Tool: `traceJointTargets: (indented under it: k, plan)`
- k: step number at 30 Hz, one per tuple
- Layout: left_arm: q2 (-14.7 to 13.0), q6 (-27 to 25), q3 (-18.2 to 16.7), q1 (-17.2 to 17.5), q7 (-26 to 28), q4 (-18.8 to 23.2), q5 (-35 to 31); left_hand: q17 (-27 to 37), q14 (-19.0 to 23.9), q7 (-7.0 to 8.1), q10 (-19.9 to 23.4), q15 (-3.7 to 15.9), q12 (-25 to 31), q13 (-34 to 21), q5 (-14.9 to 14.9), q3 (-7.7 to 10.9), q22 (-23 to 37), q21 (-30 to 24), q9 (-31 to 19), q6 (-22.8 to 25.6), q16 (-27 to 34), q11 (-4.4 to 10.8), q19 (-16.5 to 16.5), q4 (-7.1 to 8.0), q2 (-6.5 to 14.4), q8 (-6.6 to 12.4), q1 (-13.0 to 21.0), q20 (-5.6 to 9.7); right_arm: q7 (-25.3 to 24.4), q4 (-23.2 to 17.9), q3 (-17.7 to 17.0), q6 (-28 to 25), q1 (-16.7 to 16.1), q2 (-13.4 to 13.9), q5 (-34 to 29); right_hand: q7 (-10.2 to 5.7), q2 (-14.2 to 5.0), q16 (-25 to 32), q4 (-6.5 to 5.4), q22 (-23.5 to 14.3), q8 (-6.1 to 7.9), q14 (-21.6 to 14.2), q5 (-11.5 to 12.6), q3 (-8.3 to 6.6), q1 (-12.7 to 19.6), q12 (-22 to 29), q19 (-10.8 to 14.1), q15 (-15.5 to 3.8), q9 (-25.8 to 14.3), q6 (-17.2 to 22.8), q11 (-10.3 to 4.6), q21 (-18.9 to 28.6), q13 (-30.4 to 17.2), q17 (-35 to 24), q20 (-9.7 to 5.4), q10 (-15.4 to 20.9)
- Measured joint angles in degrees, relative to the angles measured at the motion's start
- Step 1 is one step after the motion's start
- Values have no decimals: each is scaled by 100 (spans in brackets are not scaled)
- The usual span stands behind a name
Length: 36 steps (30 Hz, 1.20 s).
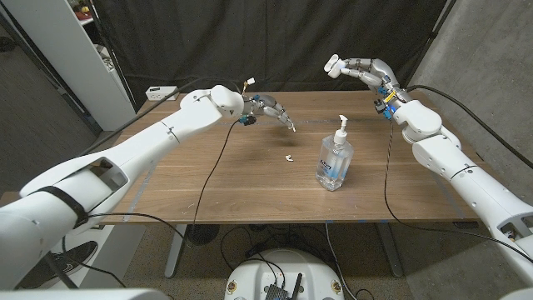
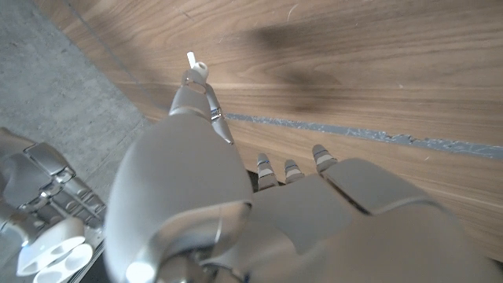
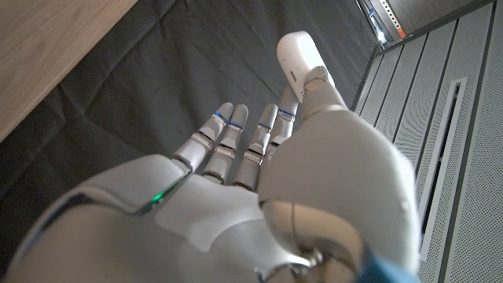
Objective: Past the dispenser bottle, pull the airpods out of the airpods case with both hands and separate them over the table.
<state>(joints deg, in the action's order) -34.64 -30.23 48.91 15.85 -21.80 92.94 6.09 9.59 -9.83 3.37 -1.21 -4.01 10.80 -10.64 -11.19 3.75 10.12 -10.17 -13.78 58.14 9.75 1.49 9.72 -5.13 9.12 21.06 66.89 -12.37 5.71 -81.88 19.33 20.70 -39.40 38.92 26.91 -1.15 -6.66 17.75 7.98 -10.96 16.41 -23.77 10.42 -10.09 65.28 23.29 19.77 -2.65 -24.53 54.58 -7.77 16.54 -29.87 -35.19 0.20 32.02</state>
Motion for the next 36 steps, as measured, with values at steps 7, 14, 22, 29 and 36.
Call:
traceJointTargets:
  k: [7,14,22,29,36]
  plan:
    - [97,-277,457,-359,-261,-164,-294,0,0,0,-57,0,0,0,18,57,16,-2,0,0,22,-4,0,7,9,-50,-10,0,57,34,-1,-12,12,22,44,0,-17,0,0,0,13,0,0,0,0,0,0,0,0,0,0,0,0,0,0,0]
    - [161,-558,717,-562,-614,-237,-663,1,0,0,-57,0,23,0,22,56,16,-3,0,0,44,-4,0,7,46,-90,-48,0,89,62,-10,-13,21,36,65,0,-24,0,0,0,13,0,-1,0,8,0,0,0,0,0,0,0,0,1,0,0]
    - [316,-819,1263,-981,-915,-411,-1071,1,0,0,-81,1,45,-1,24,56,16,-48,0,1,61,30,-1,7,37,-135,-86,0,142,86,-11,-13,40,38,97,-1,-30,0,0,0,10,0,-2,0,15,0,0,0,0,0,0,0,-29,1,0,0]
    - [386,-1024,1559,-1173,-1054,-426,-1395,2,0,164,54,1,111,-1,24,111,16,-48,-1,-137,86,73,-1,62,45,-248,-153,0,148,109,-6,-13,65,28,101,0,-30,0,0,0,-2,0,-6,0,16,-6,0,0,0,0,0,0,-29,1,0,0]
    - [386,-1134,1559,-1173,-1096,-426,-1640,2,0,357,76,1,111,-2,24,134,16,-94,-3,-200,86,95,-1,86,46,-378,-153,0,148,140,12,-13,96,2,101,-1,-29,0,0,0,-12,0,0,0,15,-5,0,0,0,0,0,0,-29,2,0,0]
